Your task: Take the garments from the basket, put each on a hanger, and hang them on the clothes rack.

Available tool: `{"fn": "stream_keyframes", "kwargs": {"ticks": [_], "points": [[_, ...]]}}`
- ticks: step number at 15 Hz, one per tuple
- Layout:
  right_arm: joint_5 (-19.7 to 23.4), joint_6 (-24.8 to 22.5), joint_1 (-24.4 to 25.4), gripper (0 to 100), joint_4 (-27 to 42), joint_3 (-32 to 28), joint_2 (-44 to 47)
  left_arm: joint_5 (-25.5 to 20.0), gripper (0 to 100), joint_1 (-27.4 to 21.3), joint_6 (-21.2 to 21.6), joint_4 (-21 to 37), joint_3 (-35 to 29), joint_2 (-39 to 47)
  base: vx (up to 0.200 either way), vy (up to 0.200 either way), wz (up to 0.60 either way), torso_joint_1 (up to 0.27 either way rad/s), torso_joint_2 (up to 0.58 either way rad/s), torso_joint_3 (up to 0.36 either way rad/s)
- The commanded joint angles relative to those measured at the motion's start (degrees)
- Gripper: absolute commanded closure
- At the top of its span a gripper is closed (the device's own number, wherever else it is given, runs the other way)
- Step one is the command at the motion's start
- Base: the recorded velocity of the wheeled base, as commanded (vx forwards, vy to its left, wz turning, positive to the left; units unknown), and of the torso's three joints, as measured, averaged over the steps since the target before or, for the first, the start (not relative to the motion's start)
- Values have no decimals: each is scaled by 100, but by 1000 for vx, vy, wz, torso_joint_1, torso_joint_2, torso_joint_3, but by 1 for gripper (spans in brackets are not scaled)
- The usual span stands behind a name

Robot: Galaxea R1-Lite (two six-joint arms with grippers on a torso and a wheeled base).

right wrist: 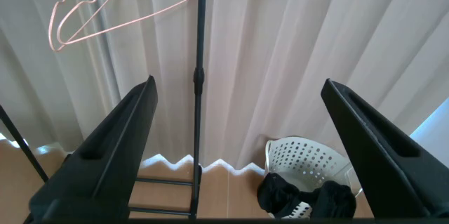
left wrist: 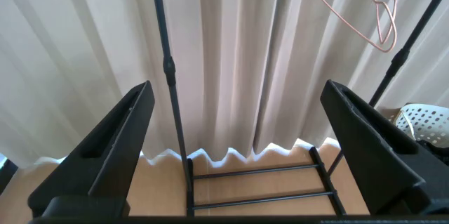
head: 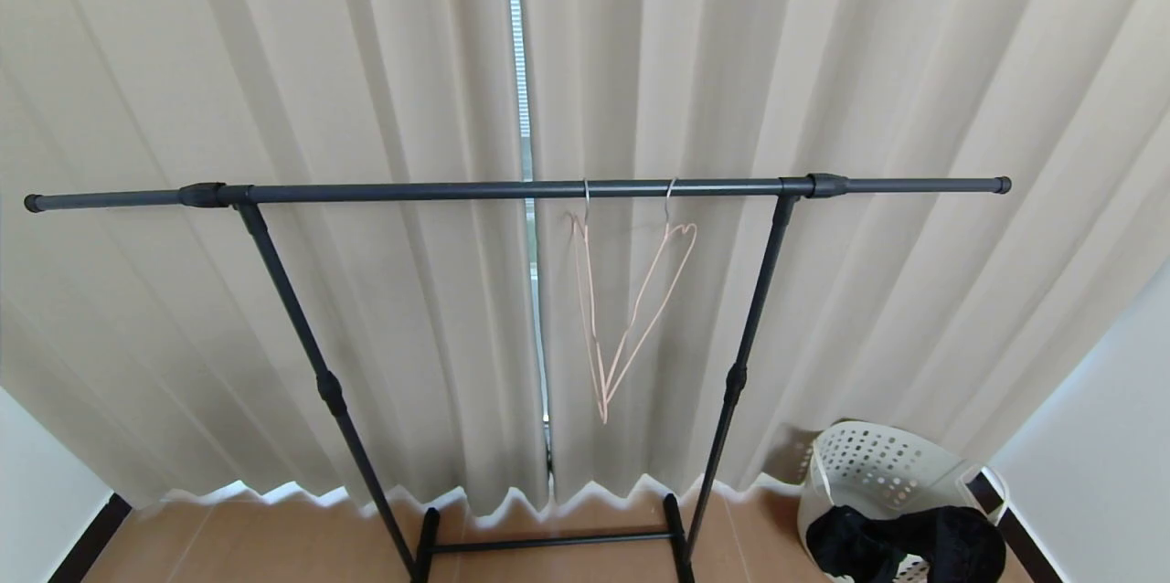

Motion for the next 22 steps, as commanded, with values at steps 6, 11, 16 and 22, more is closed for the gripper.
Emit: {"fn": "stream_keyframes", "kwargs": {"ticks": [6,11,16,22], "points": [[-25,73,2,0,-1,0,6,-2,0,1,-1,-1,0,0,0,0,0,0,0,0],[-16,64,2,0,-1,0,6,-2,0,1,-1,-1,0,0,0,0,0,0,0,0],[-16,38,2,0,-1,0,6,-2,0,1,-1,-1,0,0,0,0,0,0,0,0],[-16,47,2,0,-1,0,-3,-2,0,1,-1,-1,0,0,0,0,0,0,0,0]]}}
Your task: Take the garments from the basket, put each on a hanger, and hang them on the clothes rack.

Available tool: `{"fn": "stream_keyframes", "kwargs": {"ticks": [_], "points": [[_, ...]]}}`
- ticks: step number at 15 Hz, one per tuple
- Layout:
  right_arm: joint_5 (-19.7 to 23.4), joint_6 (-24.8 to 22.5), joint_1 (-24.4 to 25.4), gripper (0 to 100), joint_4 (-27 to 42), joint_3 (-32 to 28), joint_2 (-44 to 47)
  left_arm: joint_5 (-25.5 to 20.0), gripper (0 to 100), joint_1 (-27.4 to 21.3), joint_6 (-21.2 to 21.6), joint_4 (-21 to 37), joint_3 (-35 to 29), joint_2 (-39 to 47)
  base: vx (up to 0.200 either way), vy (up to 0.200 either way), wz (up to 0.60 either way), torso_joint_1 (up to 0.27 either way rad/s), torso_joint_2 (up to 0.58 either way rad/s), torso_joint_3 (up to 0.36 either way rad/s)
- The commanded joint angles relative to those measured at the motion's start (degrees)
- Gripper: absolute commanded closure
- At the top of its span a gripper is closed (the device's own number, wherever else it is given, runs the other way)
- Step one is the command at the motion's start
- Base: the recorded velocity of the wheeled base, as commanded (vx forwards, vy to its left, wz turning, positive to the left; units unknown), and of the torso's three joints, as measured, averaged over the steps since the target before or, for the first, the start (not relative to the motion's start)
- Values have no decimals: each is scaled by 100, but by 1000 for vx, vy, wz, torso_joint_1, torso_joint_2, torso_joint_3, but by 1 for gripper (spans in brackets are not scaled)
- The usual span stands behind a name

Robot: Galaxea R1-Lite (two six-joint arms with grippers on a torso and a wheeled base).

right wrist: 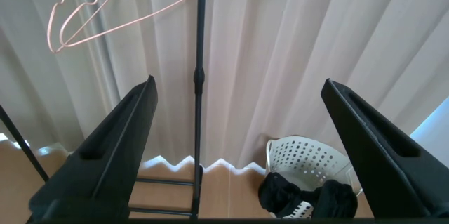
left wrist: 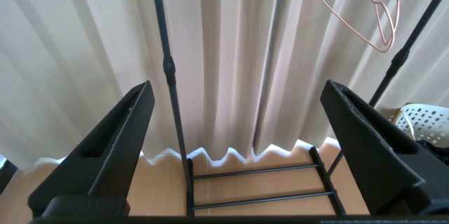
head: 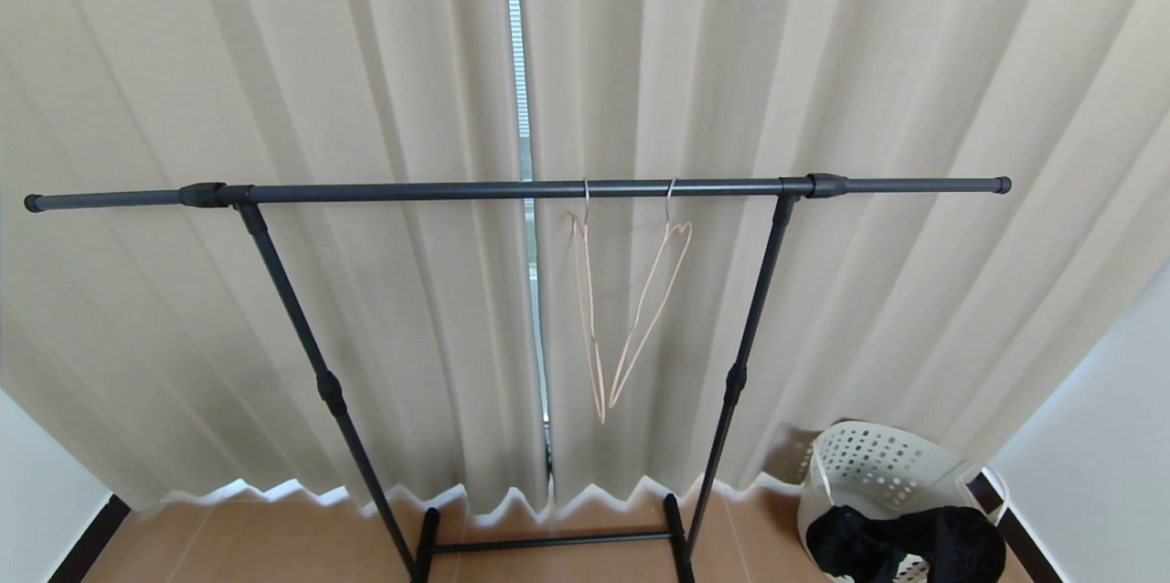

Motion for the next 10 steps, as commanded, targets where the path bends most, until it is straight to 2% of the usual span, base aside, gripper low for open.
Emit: {"fn": "stream_keyframes", "kwargs": {"ticks": [1,10], "points": [[4,-17,2,0,-4,0,6,-2,0,1,-1,-1,0,0,0,0,0,0,0,0],[-23,-131,2,0,-4,0,-3,-2,0,1,-1,-1,0,0,0,0,0,0,0,0]]}}
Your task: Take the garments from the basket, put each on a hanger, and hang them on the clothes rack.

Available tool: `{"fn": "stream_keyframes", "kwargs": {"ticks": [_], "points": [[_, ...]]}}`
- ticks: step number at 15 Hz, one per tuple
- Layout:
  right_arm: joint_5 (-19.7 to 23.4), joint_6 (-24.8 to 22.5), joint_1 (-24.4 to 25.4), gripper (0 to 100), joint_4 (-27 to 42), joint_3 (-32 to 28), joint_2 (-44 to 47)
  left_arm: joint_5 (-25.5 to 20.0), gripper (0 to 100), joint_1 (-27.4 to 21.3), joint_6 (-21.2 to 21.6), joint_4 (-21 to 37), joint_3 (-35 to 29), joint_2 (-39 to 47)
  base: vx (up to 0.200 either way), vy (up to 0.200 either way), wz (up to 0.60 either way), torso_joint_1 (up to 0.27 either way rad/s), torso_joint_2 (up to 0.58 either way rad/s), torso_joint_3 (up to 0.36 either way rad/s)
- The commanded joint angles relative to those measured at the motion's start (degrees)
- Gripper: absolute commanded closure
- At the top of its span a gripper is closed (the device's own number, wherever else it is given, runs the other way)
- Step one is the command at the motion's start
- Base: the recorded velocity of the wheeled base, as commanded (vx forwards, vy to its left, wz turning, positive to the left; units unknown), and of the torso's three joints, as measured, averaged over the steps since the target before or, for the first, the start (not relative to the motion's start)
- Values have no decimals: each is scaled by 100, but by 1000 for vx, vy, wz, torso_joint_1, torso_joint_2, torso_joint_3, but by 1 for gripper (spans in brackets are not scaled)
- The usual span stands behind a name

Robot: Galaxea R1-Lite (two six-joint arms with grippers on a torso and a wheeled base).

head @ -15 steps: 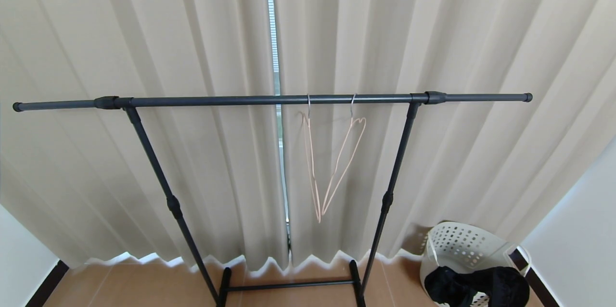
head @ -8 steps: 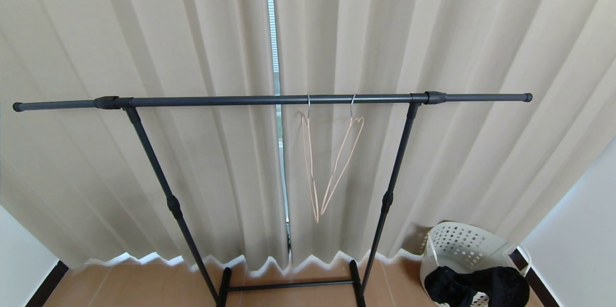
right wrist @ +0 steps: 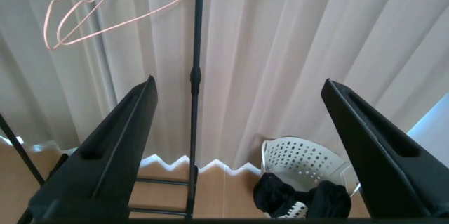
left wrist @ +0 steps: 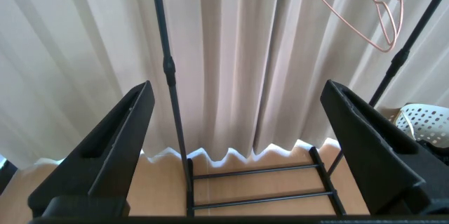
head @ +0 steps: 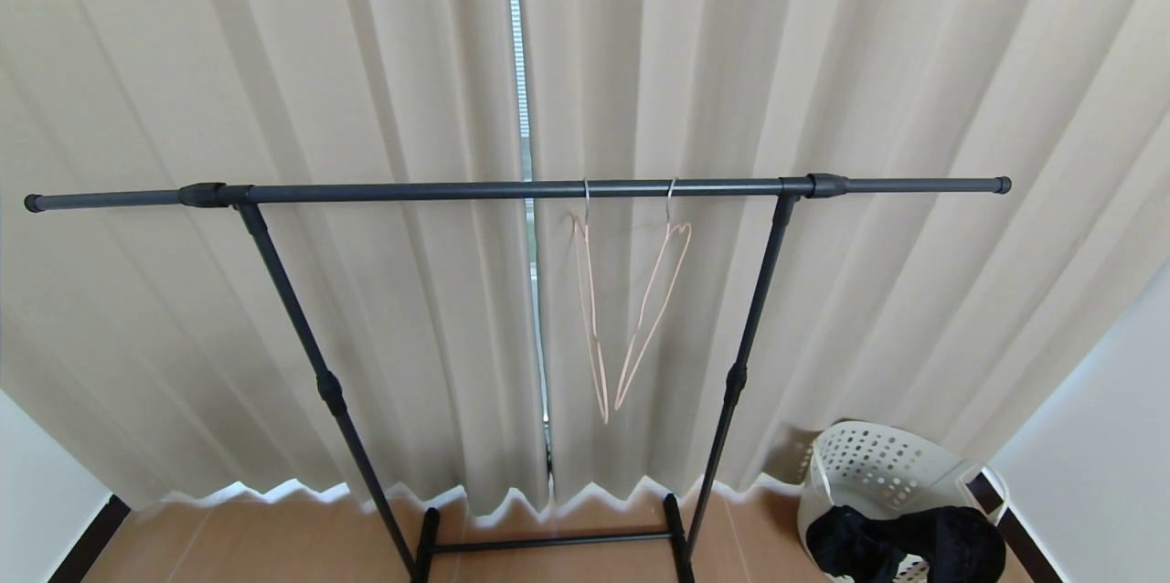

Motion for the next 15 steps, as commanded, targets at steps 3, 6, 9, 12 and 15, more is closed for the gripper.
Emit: {"fn": "stream_keyframes", "kwargs": {"ticks": [3,6,9,12,15], "points": [[33,-55,2,0,2,0,4,0,0,1,-1,-1,0,0,0,0,0,0,0,0],[59,-37,2,0,-6,0,4,-8,0,1,8,-1,0,0,0,0,0,0,0,0],[59,-19,2,0,-6,0,4,-8,0,1,17,-1,0,0,0,0,0,0,0,0],[86,-37,10,0,2,0,39,-8,0,1,-1,-1,0,8,0,0,0,0,0,0],[86,-37,10,0,2,0,39,-17,0,1,17,-1,0,0,0,0,0,0,0,0]]}}
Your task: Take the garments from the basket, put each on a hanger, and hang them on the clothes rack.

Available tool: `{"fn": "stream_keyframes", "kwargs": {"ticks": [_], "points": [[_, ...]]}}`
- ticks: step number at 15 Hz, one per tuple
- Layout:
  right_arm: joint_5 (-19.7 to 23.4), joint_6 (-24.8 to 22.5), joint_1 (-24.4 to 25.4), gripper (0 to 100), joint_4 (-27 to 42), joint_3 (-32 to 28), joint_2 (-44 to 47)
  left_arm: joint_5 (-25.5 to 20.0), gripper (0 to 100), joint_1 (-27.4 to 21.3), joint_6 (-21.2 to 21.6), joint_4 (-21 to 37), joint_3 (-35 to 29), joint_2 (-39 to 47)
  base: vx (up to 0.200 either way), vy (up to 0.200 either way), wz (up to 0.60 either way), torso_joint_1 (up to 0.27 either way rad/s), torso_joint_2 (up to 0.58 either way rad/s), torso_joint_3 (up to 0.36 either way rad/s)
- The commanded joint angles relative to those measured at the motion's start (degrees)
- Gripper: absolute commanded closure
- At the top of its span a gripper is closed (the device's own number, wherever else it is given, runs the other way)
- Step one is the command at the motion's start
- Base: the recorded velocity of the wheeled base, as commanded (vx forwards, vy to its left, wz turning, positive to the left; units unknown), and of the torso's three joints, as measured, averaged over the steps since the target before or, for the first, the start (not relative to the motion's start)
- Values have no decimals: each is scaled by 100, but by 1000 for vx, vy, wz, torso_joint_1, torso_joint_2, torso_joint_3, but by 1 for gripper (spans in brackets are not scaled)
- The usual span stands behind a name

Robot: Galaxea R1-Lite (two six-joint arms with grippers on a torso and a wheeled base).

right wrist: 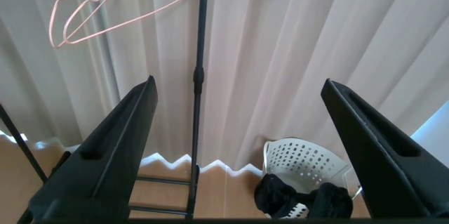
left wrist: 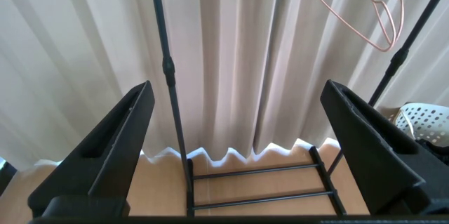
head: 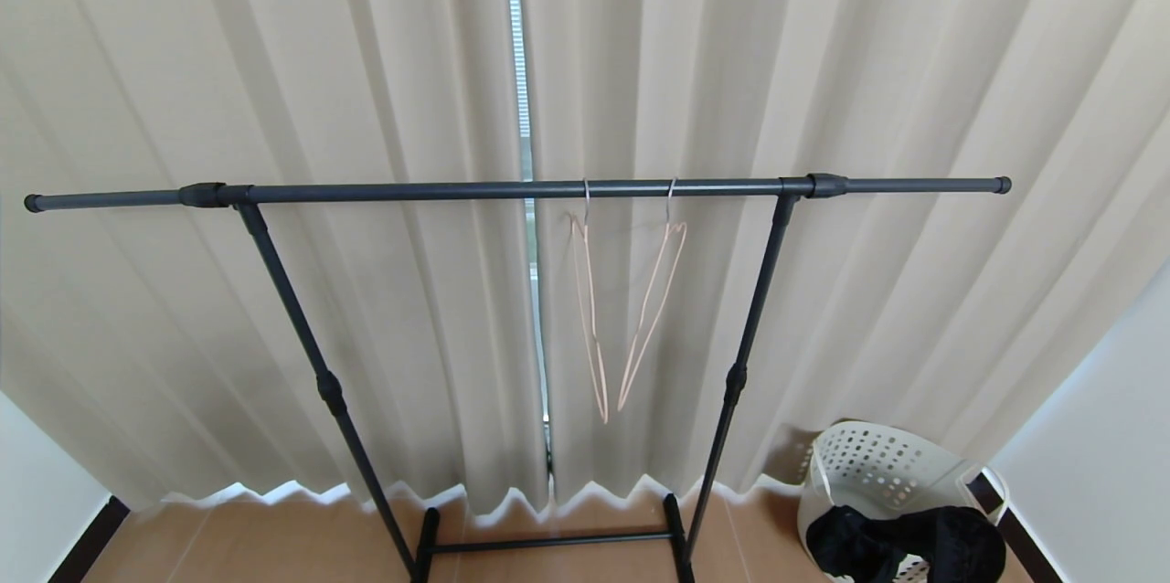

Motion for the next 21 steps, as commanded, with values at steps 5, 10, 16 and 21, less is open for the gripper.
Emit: {"fn": "stream_keyframes", "kwargs": {"ticks": [5,10,16,21], "points": [[-19,-10,2,0,-1,0,22,5,0,1,1,-1,0,0,0,0,0,0,0,0],[-27,7,2,0,-10,0,22,40,0,1,-34,-1,0,0,0,0,0,0,0,0],[-27,7,2,0,-1,0,22,14,0,1,-16,-1,0,0,0,0,0,0,0,0],[-27,-2,2,0,-1,0,22,14,0,1,-8,-1,0,0,0,0,0,0,0,0]]}}
